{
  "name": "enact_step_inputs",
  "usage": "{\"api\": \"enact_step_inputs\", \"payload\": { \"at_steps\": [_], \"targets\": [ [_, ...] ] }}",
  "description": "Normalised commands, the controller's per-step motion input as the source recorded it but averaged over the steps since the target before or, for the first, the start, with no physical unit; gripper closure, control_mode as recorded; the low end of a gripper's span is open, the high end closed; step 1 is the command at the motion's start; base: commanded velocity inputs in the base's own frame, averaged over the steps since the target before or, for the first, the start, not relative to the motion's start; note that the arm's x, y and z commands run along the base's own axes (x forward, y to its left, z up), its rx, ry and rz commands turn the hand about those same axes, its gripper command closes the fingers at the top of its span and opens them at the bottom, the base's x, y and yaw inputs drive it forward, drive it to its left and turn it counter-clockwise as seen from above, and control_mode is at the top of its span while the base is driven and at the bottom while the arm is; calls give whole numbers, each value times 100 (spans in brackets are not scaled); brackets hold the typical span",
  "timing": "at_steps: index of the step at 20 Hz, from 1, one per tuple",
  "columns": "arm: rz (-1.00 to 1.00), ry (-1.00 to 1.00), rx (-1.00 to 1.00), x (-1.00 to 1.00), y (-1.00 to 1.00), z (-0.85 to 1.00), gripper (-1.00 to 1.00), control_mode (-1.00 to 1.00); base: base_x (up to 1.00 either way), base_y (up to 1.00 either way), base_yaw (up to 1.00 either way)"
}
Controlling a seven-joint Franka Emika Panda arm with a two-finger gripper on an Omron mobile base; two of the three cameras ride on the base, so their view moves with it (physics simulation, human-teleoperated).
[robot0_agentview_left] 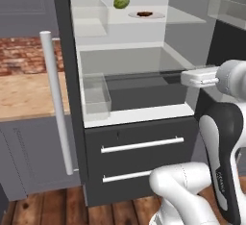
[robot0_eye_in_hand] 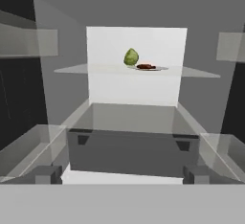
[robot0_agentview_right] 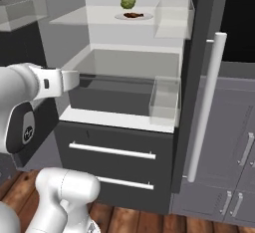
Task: Retrieve the chicken drumstick from the fridge and place it on the saucepan with marinade on the stove.
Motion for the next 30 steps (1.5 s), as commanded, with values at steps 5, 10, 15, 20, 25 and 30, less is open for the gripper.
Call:
{"api": "enact_step_inputs", "payload": {
  "at_steps": [5,10,15,20,25,30],
  "targets": [
    [0,0,0,0,0,0,-100,100,80,-2,0],
    [0,0,0,0,0,0,-100,100,100,0,0],
    [0,0,0,0,0,0,-100,100,100,0,0],
    [0,0,0,0,0,0,-100,100,100,0,0],
    [0,0,0,0,0,0,-100,100,59,0,0],
    [0,0,0,0,0,0,-100,-100,0,0,0]
  ]
}}
